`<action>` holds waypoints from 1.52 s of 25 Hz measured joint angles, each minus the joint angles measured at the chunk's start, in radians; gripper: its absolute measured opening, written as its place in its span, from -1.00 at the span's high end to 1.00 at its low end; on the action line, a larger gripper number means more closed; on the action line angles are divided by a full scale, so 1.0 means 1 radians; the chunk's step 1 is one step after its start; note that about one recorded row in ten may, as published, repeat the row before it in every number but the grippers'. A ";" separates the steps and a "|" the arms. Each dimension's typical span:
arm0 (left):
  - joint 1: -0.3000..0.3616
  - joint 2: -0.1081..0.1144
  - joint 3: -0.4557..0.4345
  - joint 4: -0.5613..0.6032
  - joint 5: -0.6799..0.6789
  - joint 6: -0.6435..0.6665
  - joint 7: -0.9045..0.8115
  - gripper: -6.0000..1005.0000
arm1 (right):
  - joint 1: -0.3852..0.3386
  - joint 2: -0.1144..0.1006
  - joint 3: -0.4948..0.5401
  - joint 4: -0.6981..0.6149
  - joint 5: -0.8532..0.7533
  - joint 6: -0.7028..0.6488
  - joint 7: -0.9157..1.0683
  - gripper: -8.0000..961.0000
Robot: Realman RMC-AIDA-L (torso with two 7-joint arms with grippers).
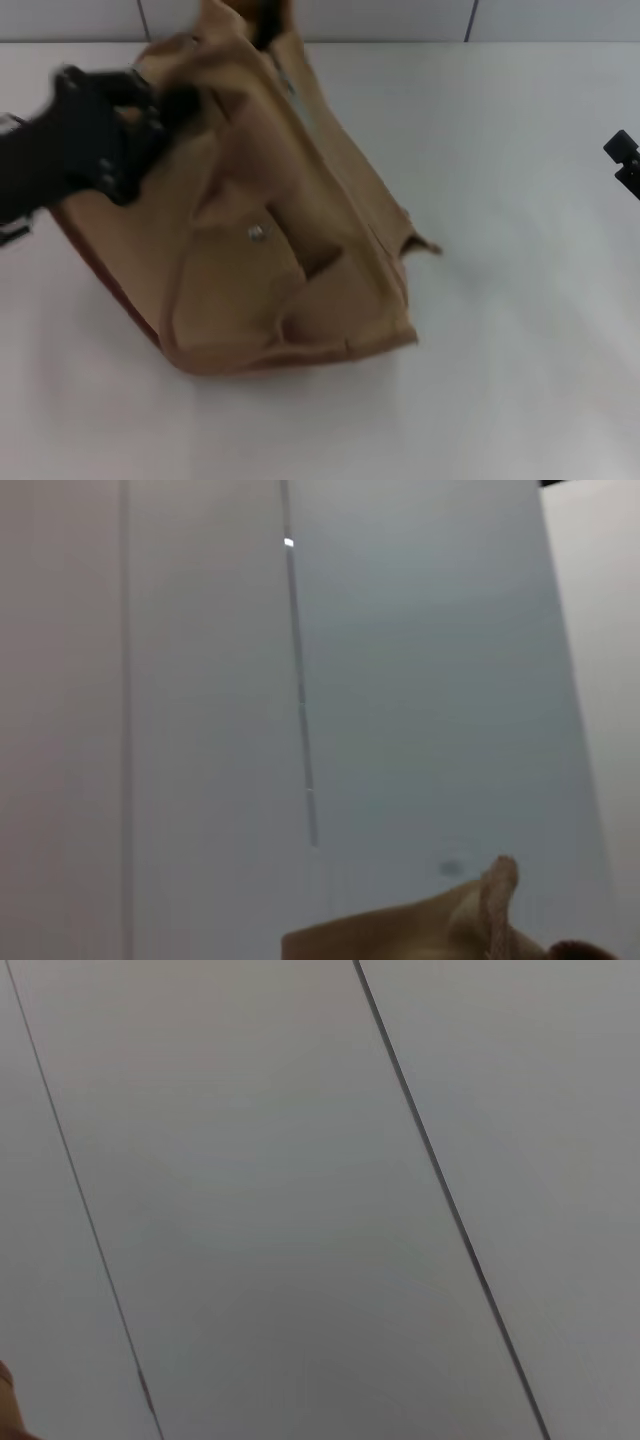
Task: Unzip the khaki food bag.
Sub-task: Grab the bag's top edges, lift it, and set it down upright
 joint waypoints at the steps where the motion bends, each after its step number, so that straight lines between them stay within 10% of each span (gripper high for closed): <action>1: 0.003 -0.016 0.025 0.000 0.000 -0.003 0.029 0.86 | 0.000 0.000 -0.001 0.002 0.000 0.000 0.000 -0.62; 5: 0.026 -0.052 0.099 -0.038 0.000 -0.016 0.134 0.86 | -0.002 -0.001 -0.065 -0.004 -0.003 -0.039 -0.007 -0.61; 17: 0.051 -0.054 0.232 -0.265 0.009 -0.100 0.411 0.85 | 0.073 0.007 -0.414 0.082 -0.003 -0.138 -0.254 -0.57; 27: 0.036 -0.059 0.243 -0.345 0.009 -0.198 0.486 0.85 | 0.094 0.006 -0.506 0.096 -0.003 -0.145 -0.275 -0.08; 38: 0.036 -0.059 0.243 -0.358 0.007 -0.216 0.490 0.84 | 0.082 0.006 -0.547 0.095 -0.003 -0.161 -0.283 -0.07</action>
